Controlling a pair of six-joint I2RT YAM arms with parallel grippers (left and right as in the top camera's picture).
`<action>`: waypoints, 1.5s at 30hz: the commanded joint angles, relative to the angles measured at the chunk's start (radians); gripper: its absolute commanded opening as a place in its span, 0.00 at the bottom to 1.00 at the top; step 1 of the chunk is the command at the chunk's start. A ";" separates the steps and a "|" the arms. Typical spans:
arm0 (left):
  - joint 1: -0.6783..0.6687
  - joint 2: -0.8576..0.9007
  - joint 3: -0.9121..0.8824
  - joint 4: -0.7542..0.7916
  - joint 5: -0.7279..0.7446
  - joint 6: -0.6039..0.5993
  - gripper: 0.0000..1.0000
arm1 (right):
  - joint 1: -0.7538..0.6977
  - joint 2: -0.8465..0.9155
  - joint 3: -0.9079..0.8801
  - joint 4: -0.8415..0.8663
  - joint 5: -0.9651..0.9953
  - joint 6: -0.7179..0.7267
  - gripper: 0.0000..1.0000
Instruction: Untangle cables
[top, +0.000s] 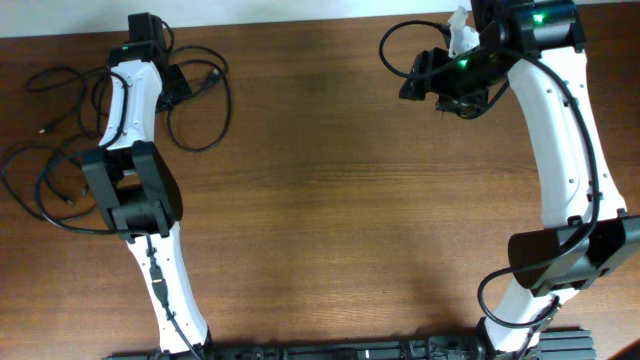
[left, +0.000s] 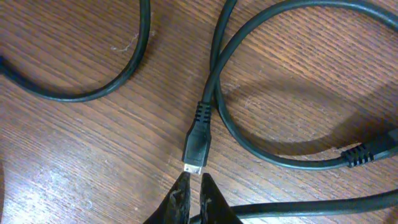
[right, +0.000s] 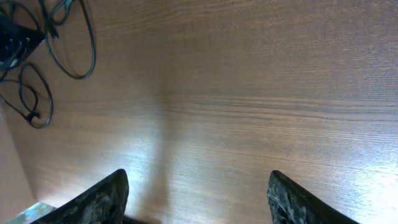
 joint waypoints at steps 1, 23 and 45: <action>0.008 0.016 -0.007 -0.013 0.004 0.001 0.07 | 0.006 -0.006 0.016 0.000 0.012 -0.001 0.70; 0.007 -0.749 0.009 -0.118 0.121 0.001 0.99 | -0.017 -0.142 0.021 -0.070 -0.013 -0.108 0.74; 0.007 -0.801 0.009 -0.501 0.120 0.001 0.99 | 0.025 -0.987 -0.499 -0.220 0.281 -0.214 0.98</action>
